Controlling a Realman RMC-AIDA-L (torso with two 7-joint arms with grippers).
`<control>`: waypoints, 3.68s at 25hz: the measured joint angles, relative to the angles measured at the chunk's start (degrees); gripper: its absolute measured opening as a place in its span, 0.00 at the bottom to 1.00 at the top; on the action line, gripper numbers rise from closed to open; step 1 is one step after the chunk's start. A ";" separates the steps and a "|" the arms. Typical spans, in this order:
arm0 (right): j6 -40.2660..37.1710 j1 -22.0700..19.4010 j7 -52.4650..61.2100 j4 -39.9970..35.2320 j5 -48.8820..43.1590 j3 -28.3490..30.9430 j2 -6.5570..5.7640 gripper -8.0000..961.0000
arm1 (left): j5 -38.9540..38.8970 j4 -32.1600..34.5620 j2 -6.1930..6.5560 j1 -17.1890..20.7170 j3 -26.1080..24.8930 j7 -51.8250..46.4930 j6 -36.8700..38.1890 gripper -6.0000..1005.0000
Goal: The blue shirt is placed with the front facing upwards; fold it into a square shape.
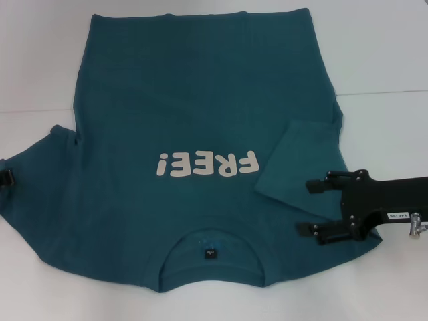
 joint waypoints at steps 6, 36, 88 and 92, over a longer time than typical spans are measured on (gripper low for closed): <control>0.00 0.00 0.09 -0.08 0.00 0.00 0.00 0.96 | 0.00 0.04 0.01 -0.15 0.15 0.07 -0.01 0.12; 0.56 0.00 0.39 0.32 0.00 0.34 0.01 0.96 | 0.41 2.27 -1.30 0.95 0.41 1.53 -4.82 0.04; 2.30 -0.97 0.65 0.35 0.00 0.26 -0.13 0.96 | -27.98 12.66 -4.18 6.09 30.89 3.24 3.93 0.05; 2.30 -0.96 0.65 0.35 0.00 0.22 -0.16 0.96 | -29.79 10.53 -3.96 5.36 30.40 3.22 3.66 0.05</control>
